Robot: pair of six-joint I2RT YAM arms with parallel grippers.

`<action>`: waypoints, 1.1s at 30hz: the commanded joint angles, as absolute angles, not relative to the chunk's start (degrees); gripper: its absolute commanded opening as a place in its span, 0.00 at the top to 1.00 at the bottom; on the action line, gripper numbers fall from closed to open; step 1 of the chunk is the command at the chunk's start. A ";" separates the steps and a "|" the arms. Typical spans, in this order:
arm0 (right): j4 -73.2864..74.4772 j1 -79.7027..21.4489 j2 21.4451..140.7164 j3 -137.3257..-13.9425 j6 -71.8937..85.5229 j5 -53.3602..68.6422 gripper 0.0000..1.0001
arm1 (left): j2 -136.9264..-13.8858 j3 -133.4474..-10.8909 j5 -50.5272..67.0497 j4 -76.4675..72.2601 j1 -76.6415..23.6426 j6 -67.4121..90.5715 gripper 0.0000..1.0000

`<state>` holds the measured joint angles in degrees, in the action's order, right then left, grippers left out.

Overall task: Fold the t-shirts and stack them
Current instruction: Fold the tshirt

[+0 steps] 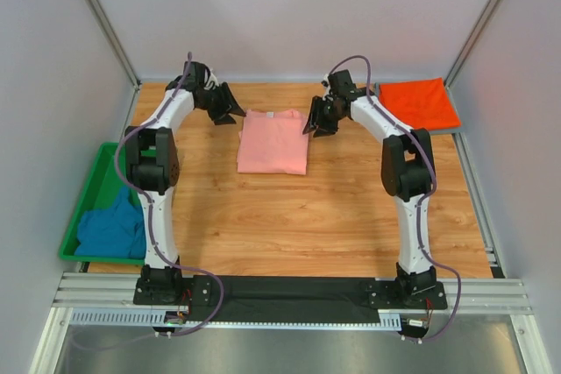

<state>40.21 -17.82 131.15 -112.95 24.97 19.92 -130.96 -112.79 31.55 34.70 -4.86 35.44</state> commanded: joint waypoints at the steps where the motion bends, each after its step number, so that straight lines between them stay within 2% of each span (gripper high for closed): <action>1: 38.94 -19.16 123.14 -106.89 22.50 24.42 0.56 | -121.92 -106.54 29.09 39.02 -6.41 27.34 0.44; 8: 36.15 -20.48 119.53 -94.42 19.95 30.30 0.54 | -115.93 -93.71 25.93 41.66 -8.00 24.17 0.45; 19: 32.08 -20.74 121.20 -89.03 18.54 35.59 0.53 | -114.00 -81.57 27.07 36.74 -8.61 22.50 0.44; 23: 29.97 -20.92 121.12 -87.10 19.07 37.79 0.58 | -115.05 -79.89 27.68 36.04 -8.70 22.41 0.46; 25: 29.71 -20.92 120.68 -86.05 18.90 37.62 0.65 | -115.49 -79.63 28.91 35.07 -8.70 22.32 0.60; 26: 29.62 -20.92 120.06 -85.09 18.72 37.62 0.75 | -115.49 -79.45 30.22 34.89 -8.79 22.41 0.67; 27: 29.71 -20.83 119.62 -84.30 18.72 37.62 0.80 | -115.23 -79.37 30.76 34.72 -8.79 22.67 0.82; 29: 29.97 -20.92 117.79 -81.76 18.28 37.44 0.88 | -114.35 -78.76 31.29 35.42 -9.23 23.11 0.98; 33: 30.85 -20.92 113.65 -76.30 17.49 36.56 0.95 | -109.62 -74.45 31.46 35.77 -10.72 26.09 1.00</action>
